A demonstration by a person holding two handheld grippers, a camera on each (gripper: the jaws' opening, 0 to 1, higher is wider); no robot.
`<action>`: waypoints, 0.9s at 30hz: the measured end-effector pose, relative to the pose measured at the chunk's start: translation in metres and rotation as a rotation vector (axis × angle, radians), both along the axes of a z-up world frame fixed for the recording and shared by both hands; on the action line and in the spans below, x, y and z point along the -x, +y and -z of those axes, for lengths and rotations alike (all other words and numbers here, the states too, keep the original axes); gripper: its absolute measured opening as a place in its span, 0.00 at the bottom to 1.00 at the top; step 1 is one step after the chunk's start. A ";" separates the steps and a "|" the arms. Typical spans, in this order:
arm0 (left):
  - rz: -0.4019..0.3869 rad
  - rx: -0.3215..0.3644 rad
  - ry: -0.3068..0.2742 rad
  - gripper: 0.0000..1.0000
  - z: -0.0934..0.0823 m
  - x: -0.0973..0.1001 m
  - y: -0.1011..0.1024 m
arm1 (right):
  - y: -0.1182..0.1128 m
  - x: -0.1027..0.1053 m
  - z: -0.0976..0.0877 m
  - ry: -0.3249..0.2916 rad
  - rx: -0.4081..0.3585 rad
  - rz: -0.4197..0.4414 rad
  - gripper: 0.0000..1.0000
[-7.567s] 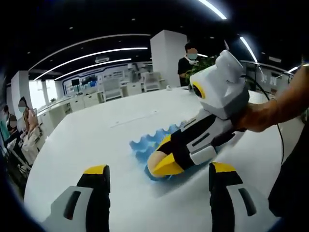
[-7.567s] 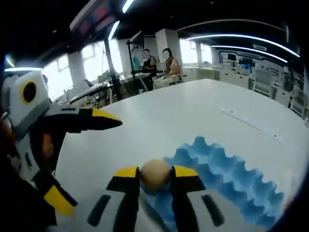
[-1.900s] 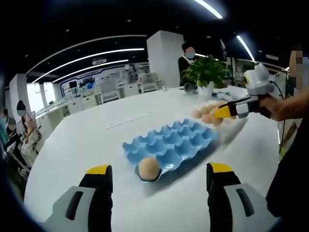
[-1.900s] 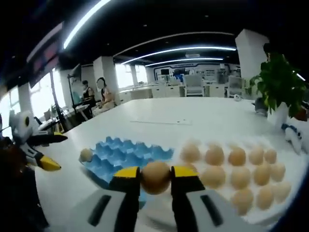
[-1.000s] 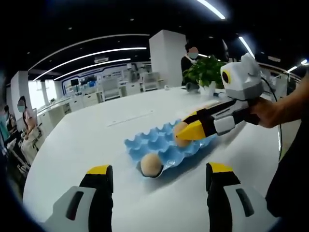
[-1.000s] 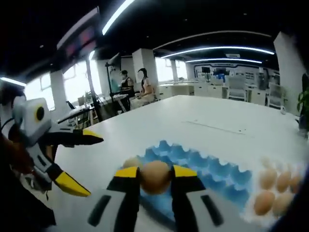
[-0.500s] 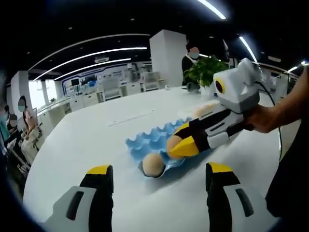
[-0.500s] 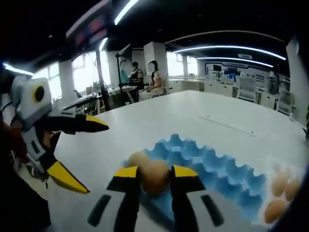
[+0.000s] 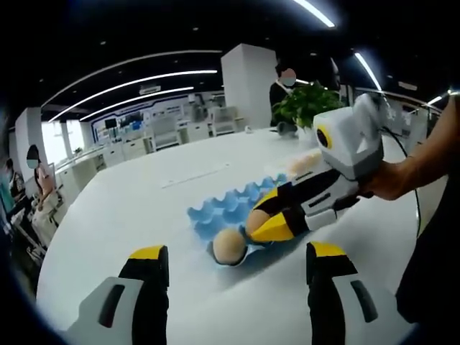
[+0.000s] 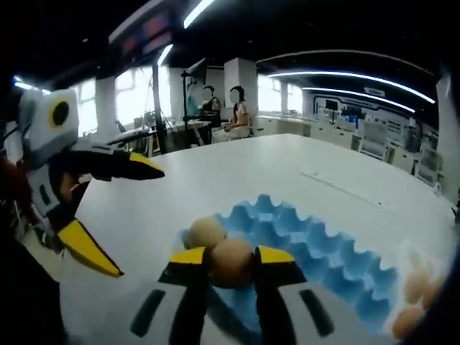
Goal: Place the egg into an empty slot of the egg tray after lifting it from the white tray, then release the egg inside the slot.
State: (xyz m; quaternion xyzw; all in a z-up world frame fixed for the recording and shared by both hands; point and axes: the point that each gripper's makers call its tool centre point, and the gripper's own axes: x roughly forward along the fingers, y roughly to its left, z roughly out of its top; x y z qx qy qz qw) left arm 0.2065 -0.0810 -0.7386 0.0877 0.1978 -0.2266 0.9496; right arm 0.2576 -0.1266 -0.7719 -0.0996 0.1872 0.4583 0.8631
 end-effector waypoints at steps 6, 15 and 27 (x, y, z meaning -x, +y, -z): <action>-0.004 0.000 -0.002 0.79 -0.001 0.000 0.001 | 0.001 0.003 0.002 -0.027 0.007 -0.019 0.25; -0.006 -0.002 -0.002 0.79 -0.002 -0.001 0.001 | 0.001 0.003 0.003 -0.062 0.027 -0.035 0.25; -0.003 -0.001 -0.001 0.79 -0.001 0.001 0.000 | -0.007 0.005 0.003 -0.071 0.017 -0.021 0.24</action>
